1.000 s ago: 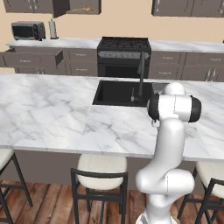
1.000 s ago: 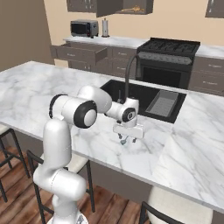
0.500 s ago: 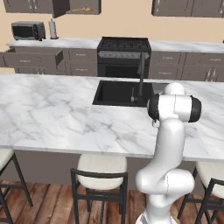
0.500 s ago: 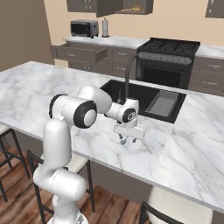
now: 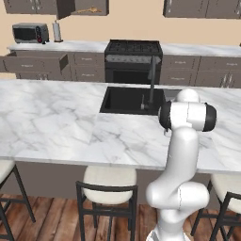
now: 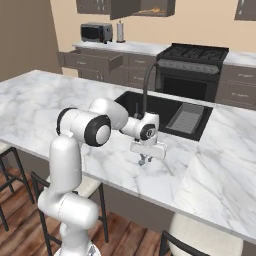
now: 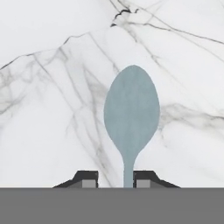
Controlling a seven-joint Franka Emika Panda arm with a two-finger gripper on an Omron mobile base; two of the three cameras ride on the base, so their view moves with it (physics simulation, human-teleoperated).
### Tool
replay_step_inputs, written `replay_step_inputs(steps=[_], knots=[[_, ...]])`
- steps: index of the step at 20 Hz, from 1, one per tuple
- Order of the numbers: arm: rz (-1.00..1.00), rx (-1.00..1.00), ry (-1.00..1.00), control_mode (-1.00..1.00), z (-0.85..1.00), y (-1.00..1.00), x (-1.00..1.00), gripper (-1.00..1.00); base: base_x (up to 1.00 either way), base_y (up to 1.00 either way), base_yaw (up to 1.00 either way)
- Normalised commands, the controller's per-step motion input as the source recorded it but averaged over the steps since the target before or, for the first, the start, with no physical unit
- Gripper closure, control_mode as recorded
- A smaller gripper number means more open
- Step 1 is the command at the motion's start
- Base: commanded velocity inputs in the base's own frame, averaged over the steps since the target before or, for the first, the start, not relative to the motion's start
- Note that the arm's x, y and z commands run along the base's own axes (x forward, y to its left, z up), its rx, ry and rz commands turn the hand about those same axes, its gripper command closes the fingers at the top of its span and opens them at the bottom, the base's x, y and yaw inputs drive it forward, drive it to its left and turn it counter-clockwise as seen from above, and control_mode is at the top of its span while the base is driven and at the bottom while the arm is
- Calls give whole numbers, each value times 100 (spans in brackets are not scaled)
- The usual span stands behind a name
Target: Organize the utensils by type. Pick up the wooden spoons from the counter and place them in the open cabinet. Then pick up the metallic utensils from the counter and place them in the open drawer.
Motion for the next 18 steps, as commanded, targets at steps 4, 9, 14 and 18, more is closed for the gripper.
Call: replay_step_inputs(steps=[4,9,14,18], knots=[[0,0,0,-100,0,0,4,100,0,0,0],[0,0,0,-100,-10,0,1,100,0,0,0],[1,0,0,-100,29,0,-5,100,0,0,0],[8,0,-10,-100,73,6,-45,100,0,0,0]])
